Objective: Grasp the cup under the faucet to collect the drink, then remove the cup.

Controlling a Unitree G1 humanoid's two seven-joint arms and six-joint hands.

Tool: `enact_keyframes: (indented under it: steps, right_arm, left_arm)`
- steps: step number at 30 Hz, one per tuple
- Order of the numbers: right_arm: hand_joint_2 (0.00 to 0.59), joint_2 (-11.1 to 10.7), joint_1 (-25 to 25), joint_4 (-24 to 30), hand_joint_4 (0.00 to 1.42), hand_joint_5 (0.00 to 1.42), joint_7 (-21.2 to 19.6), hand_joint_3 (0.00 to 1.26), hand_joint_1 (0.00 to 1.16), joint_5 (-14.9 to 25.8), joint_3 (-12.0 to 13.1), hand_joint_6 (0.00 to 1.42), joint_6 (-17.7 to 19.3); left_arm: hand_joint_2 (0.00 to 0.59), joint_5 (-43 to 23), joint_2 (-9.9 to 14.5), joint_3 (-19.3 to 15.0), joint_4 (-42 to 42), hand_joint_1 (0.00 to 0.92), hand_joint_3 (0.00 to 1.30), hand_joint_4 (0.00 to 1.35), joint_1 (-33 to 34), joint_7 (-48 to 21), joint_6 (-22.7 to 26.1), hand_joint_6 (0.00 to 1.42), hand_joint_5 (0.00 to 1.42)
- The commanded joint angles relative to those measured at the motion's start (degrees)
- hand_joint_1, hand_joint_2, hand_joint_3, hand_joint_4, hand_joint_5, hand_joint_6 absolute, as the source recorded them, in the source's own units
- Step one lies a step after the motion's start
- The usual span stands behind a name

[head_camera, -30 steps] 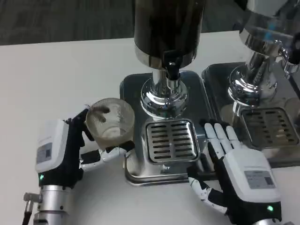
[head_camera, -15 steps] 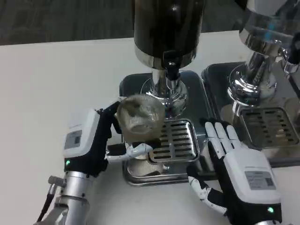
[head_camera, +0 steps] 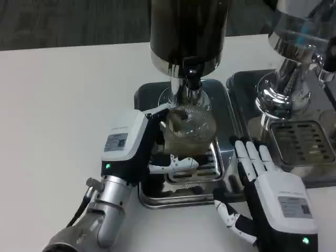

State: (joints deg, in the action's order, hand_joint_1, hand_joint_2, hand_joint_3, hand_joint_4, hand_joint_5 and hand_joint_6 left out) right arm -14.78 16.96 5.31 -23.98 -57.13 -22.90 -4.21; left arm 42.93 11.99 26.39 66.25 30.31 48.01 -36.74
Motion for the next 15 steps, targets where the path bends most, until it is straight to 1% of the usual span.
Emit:
enact_keyframes:
  steps: [1, 7, 9, 11, 13, 14, 15]
  right_arm:
    - [0.444, 0.33, 1.09, 1.12, 0.0, 0.0, -1.15, 0.0, 0.38, -0.3, 0.26, 0.22, -0.51]
    - [0.447, 0.6, 1.27, 1.3, 0.0, 0.0, -1.06, 0.0, 0.37, -0.44, 0.42, 0.22, -0.63]
    - [0.448, 0.61, 1.36, 1.37, 0.0, 0.0, -1.08, 0.0, 0.37, -0.44, 0.46, 0.22, -0.67]
    - [0.448, 0.62, 1.43, 1.43, 0.0, 0.0, -1.05, 0.0, 0.37, -0.41, 0.49, 0.22, -0.69]
    - [0.448, 0.53, 1.37, 1.39, 0.0, 0.0, -1.04, 0.0, 0.36, -0.38, 0.52, 0.22, -0.6]
    - [0.448, 0.48, 1.34, 1.36, 0.0, 0.0, -1.03, 0.0, 0.36, -0.39, 0.52, 0.22, -0.57]
    - [0.448, 0.44, 1.23, 1.3, 0.0, 0.0, -0.96, 0.0, 0.36, -0.39, 0.47, 0.22, -0.5]
  left_arm:
    - [0.024, -0.31, -0.62, 0.86, 2.02, 0.538, 0.56, 0.69, 0.62, -1.7, 1.02, 1.14, 0.91]
    - [0.022, -0.42, -1.05, 1.65, 3.27, 0.554, 0.57, 0.72, 0.82, -2.64, 2.06, 1.16, 0.93]
    - [0.013, -0.6, -1.02, 1.94, 3.57, 0.538, 0.57, 0.72, 0.64, -2.59, 2.38, 1.14, 0.93]
    - [0.02, -0.9, -0.93, 2.22, 3.49, 0.437, 0.54, 0.68, 0.4, -2.26, 2.3, 1.07, 0.88]
    - [0.033, -1.3, -0.94, 2.37, 3.38, 0.29, 0.47, 0.62, 0.26, -2.3, 2.22, 0.95, 0.85]
    - [0.028, -1.58, -0.85, 2.3, 3.27, 0.217, 0.42, 0.6, 0.16, -2.43, 2.04, 0.91, 0.82]
    - [0.036, -1.82, -0.72, 2.22, 3.12, 0.164, 0.39, 0.56, 0.05, -2.57, 1.92, 0.86, 0.8]
